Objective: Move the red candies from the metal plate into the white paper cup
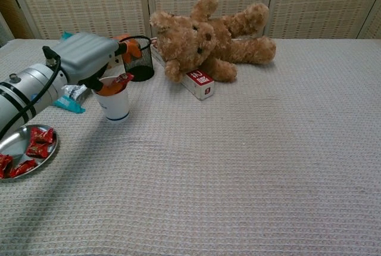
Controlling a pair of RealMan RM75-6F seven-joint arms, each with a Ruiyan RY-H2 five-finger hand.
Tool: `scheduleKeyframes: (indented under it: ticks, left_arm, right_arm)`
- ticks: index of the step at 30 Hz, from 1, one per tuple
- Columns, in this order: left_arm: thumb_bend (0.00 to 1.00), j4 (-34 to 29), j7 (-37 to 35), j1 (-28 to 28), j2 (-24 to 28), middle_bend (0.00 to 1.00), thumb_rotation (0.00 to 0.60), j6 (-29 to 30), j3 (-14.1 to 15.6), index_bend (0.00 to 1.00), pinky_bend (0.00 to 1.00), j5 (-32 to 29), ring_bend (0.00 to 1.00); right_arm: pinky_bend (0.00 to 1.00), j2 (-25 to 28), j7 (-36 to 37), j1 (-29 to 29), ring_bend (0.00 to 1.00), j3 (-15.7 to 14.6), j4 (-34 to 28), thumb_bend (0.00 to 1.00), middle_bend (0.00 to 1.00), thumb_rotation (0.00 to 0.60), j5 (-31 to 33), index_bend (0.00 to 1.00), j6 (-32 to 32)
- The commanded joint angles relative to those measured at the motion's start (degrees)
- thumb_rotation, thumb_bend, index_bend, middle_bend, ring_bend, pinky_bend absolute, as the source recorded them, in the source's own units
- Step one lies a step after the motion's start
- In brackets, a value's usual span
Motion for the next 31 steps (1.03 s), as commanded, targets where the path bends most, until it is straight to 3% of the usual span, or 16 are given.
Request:
scheduleKeyframes:
  ticks: [1,7,10,12,18,21,23,24,25,26,31]
  left_arm:
    - [0.38,-2.08,0.34,0.66,1.45,0.23,0.6,1.39,0.5,0.17,0.95,0.28,0.58]
    - [0.38,-8.03,1.19,2.94,5.31,0.23,0.6,4.64,1.89,0.17,0.96,0.9,0.59]
    - [0.38,-12.31,-1.4,5.99,8.71,0.23,0.6,8.13,4.51,0.17,0.93,3.43,0.56]
    - [0.38,-15.16,-5.1,9.3,12.03,0.23,0.6,11.02,8.11,0.17,0.84,6.26,0.47]
    - [0.38,-19.16,-20.16,20.85,23.51,0.11,0.6,19.59,21.23,0.07,0.35,13.76,0.13]
    - [0.38,-17.71,-27.53,25.65,25.4,0.09,0.6,24.92,23.84,0.06,0.27,15.22,0.06]
    - [0.38,-17.45,-27.72,26.47,26.97,0.07,0.6,25.25,24.94,0.05,0.24,16.38,0.04]
    - [0.39,-19.02,-27.48,30.34,27.69,0.06,0.6,28.24,29.18,0.03,0.22,19.42,0.03]
    - [0.39,-20.07,-27.89,28.33,28.27,0.05,0.6,27.97,25.63,0.02,0.22,17.99,0.03]
    - [0.39,-20.19,-27.77,27.55,28.44,0.05,0.6,26.69,24.43,0.02,0.21,16.86,0.03]
    - [0.39,-20.58,-25.61,28.06,28.35,0.05,0.6,26.02,23.14,0.02,0.21,16.81,0.03]
  right_arm:
    - [0.0,0.01,-0.07,0.01,0.0,-0.06,-0.03,0.05,0.0,0.6,-0.06,0.0,-0.07]
    - [0.0,0.04,-0.05,-0.16,0.0,-0.16,-0.09,0.05,0.0,0.6,-0.49,0.0,0.35]
    - [0.0,0.08,0.05,-0.32,0.0,-0.15,-0.07,0.05,0.0,0.6,-0.66,0.0,0.74]
    - [0.0,0.08,0.04,-0.39,0.0,-0.12,0.02,0.05,0.0,0.6,-0.69,0.0,0.9]
    - [0.0,-0.35,-1.49,-0.42,0.0,0.08,-0.08,0.05,0.0,0.6,0.08,0.0,0.51]
    - [0.0,-0.72,-2.7,-0.48,0.0,0.19,-0.41,0.05,0.0,0.6,0.56,0.0,0.33]
    - [0.0,-0.98,-3.37,-0.59,0.0,0.39,-0.56,0.05,0.0,0.6,0.72,0.0,0.61]
    - [0.0,-1.1,-3.69,-0.69,0.0,0.48,-0.61,0.05,0.0,0.6,0.89,0.0,0.78]
    - [0.0,-1.15,-3.84,-0.78,0.0,0.51,-0.72,0.05,0.0,0.6,1.0,0.0,0.89]
    - [0.0,-1.14,-3.94,-0.86,0.0,0.49,-0.83,0.05,0.0,0.6,0.99,0.0,0.99]
    - [0.0,-0.56,-2.99,-1.04,0.0,0.18,-0.87,0.05,0.0,0.6,0.68,0.0,1.07]
